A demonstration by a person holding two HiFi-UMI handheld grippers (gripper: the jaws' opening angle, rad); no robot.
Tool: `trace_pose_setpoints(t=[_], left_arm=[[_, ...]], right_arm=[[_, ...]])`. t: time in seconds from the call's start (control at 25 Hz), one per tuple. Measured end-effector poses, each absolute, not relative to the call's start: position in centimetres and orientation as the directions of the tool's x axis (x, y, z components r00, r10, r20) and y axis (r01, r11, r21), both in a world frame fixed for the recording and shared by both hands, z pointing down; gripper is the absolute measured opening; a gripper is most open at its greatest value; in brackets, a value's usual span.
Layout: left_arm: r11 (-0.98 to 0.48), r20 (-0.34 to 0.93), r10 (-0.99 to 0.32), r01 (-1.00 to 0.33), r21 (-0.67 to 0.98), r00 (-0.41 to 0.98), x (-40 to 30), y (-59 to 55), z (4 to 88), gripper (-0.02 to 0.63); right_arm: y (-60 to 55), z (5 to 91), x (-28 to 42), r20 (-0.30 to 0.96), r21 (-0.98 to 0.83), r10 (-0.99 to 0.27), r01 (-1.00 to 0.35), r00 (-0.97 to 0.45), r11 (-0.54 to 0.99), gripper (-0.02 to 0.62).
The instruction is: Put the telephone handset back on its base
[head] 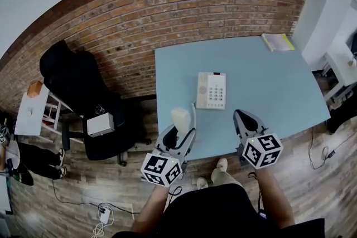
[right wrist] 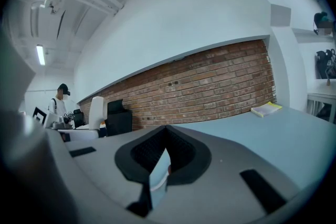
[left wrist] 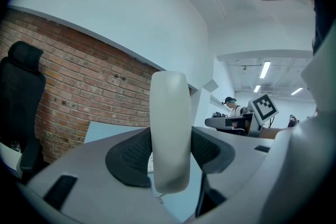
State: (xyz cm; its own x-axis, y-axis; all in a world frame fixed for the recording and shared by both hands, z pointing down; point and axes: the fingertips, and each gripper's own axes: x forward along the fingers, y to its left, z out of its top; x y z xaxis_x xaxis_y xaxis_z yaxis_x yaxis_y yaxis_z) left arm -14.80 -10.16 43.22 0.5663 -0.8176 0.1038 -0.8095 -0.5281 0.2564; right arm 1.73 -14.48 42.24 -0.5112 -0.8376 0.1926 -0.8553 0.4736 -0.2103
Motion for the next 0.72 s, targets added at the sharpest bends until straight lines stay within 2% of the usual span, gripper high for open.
trace_pose_setpoints(t=[0.72], left_arm=[[-0.52,0.137,-0.816,-0.817,0.25,0.561,-12.9,-15.1,44.1,0.227]], right_arm=[[-20.0,42.9,3.3,0.188,-0.237,-0.828,-0.843,-0.528,0.483,0.008]])
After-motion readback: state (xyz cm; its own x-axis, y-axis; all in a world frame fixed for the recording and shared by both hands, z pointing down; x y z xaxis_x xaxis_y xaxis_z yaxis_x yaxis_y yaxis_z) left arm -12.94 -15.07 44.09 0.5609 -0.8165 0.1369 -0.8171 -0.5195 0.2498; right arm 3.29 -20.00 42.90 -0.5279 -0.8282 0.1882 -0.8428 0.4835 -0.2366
